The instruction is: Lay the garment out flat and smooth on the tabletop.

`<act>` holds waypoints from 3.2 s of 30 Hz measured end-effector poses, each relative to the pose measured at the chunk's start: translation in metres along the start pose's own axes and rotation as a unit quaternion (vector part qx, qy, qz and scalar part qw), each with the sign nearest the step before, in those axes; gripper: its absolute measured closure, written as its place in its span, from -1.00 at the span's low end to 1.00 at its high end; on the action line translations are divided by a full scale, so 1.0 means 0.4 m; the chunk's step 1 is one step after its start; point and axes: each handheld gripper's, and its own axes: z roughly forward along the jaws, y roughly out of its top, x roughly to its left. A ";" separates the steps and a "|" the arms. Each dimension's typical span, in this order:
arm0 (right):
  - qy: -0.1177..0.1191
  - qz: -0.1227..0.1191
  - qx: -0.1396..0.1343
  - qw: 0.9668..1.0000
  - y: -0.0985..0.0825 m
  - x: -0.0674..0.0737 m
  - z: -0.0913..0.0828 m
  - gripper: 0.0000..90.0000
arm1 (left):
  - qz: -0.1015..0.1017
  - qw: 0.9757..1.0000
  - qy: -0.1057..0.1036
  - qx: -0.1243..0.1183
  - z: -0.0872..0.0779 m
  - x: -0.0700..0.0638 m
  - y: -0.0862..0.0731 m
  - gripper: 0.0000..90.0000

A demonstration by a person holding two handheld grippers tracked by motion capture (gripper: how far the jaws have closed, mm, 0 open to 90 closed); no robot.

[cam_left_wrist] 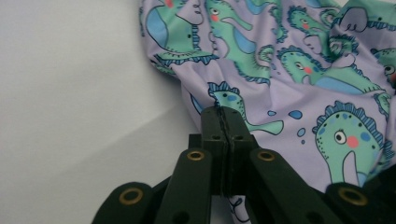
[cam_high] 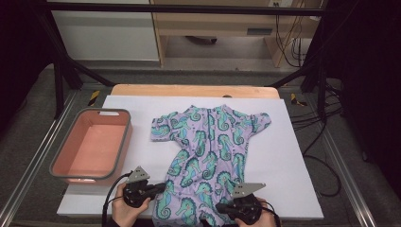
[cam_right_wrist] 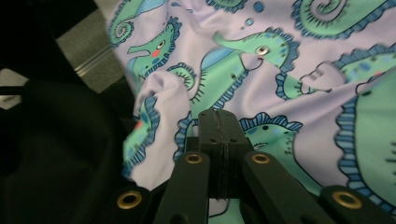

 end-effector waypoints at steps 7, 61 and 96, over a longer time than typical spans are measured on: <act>-0.123 -0.013 -0.104 0.987 0.020 -0.060 -0.070 0.19 | -0.014 1.000 -0.004 -0.006 0.010 0.013 0.003 0.42; -0.198 0.043 -0.066 0.977 -0.038 -0.160 -0.114 0.22 | -0.003 1.000 0.002 -0.002 0.050 -0.006 0.053 0.41; -0.265 0.028 -0.111 0.958 0.037 -0.312 -0.115 0.14 | 0.026 0.999 -0.005 -0.019 0.084 0.022 0.075 0.17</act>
